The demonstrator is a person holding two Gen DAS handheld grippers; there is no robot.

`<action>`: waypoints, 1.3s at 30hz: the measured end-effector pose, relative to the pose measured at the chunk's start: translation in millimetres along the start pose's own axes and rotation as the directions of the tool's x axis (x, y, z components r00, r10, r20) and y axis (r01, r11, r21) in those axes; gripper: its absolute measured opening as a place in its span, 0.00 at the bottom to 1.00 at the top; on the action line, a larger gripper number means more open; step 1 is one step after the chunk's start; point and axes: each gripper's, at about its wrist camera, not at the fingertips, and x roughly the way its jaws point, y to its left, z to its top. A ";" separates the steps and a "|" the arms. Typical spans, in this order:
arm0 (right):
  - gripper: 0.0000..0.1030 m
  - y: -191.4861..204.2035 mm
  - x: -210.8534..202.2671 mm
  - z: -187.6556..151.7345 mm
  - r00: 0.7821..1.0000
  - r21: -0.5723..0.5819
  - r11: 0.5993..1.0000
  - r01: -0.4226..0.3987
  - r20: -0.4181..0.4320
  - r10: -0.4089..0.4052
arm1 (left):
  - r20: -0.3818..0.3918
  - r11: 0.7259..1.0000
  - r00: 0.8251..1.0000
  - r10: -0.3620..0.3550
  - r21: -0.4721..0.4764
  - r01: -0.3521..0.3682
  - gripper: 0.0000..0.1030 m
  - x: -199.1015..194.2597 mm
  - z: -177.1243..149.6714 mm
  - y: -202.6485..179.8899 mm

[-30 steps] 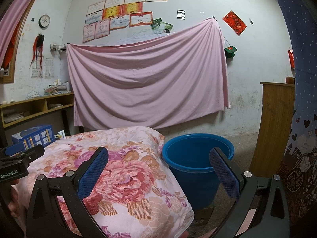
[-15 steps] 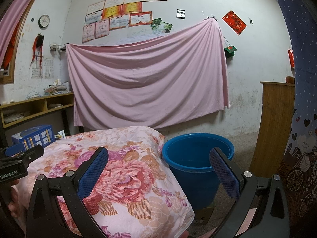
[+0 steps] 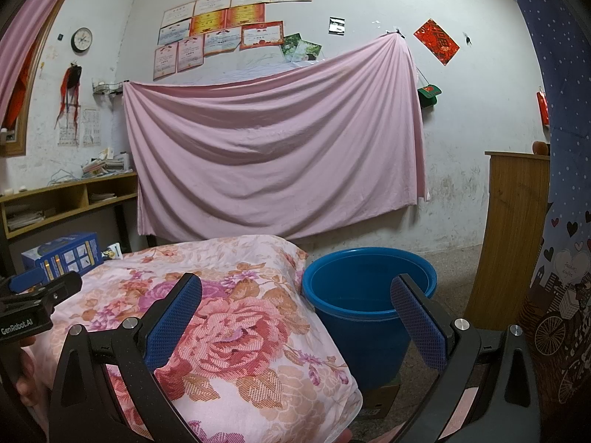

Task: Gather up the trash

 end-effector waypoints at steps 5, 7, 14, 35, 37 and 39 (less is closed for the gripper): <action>1.00 -0.2 0.4 -0.8 1.000 0.000 1.000 0.000 -0.001 0.000 | 0.000 1.000 1.000 0.000 0.001 0.000 0.97 -0.1 0.3 0.2; 1.00 0.1 0.2 -1.5 1.000 -0.001 1.000 0.000 -0.001 0.000 | -0.005 1.000 1.000 0.006 0.005 -0.006 0.97 0.3 0.2 0.1; 1.00 0.3 0.0 -1.4 1.000 0.000 1.000 0.000 -0.001 0.000 | 0.008 0.999 0.999 0.047 0.023 -0.047 0.97 0.9 -5.9 -2.1; 1.00 1.9 -0.1 -3.4 1.000 -0.002 1.000 0.000 -0.005 0.000 | 0.013 0.997 0.998 0.055 0.044 -0.056 0.97 5.8 -7.2 -9.3; 1.00 2.2 -0.4 -3.5 1.000 -0.002 1.000 0.000 -0.005 0.000 | 0.013 0.997 0.998 0.055 0.044 -0.056 0.97 5.7 -7.7 -9.9; 1.00 1.9 -0.1 -3.2 1.000 -0.001 1.000 0.000 -0.005 0.000 | 0.012 0.998 0.998 0.055 0.043 -0.055 0.97 5.8 -7.7 -10.0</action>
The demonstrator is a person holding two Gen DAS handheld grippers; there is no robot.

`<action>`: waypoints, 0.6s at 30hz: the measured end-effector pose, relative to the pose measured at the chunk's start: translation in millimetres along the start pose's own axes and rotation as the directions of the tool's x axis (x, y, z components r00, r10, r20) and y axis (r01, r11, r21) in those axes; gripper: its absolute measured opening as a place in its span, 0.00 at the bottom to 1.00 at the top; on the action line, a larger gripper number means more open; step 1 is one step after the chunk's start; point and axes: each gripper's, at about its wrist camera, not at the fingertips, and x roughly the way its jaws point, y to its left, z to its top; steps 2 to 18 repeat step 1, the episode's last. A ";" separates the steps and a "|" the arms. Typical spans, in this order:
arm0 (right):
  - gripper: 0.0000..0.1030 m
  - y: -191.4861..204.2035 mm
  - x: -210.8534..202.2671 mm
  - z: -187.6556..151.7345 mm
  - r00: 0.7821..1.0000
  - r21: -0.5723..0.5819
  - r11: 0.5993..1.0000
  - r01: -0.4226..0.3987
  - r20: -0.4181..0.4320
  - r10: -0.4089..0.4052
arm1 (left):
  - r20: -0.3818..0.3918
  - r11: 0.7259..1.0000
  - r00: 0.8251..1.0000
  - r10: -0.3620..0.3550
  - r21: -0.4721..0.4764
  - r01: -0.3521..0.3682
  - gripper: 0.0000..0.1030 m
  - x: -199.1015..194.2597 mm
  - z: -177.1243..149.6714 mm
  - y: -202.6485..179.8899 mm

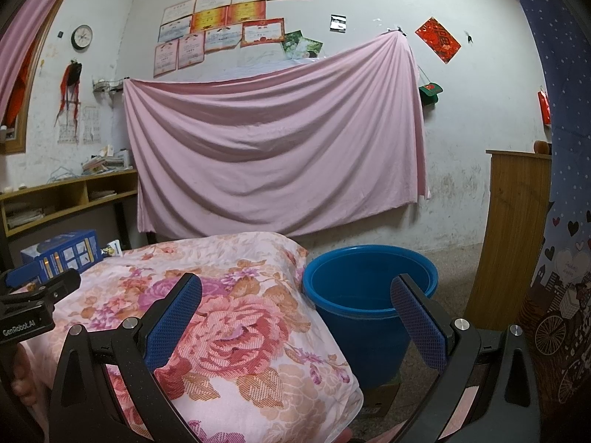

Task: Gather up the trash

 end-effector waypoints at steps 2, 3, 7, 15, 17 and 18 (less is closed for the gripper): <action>1.00 0.3 -0.3 -0.2 1.000 0.000 1.000 0.000 0.000 0.000 | 0.000 1.000 1.000 0.000 0.000 0.000 0.97 -0.3 0.1 0.2; 1.00 0.3 -0.3 -0.2 1.000 0.000 1.000 0.000 0.000 0.000 | 0.000 1.000 1.000 0.000 0.000 0.000 0.97 -0.3 0.1 0.2; 1.00 0.3 -0.3 -0.2 1.000 0.000 1.000 0.000 0.000 0.000 | 0.000 1.000 1.000 0.000 0.000 0.000 0.97 -0.3 0.1 0.2; 1.00 0.3 -0.3 -0.2 1.000 0.000 1.000 0.000 0.000 0.000 | 0.000 1.000 1.000 0.000 0.000 0.000 0.97 -0.3 0.1 0.2; 1.00 0.3 -0.3 -0.2 1.000 0.000 1.000 0.000 0.000 0.000 | 0.000 1.000 1.000 0.000 0.000 0.000 0.97 -0.3 0.1 0.2; 1.00 0.3 -0.3 -0.2 1.000 0.000 1.000 0.000 0.000 0.000 | 0.000 1.000 1.000 0.000 0.000 0.000 0.97 -0.3 0.1 0.2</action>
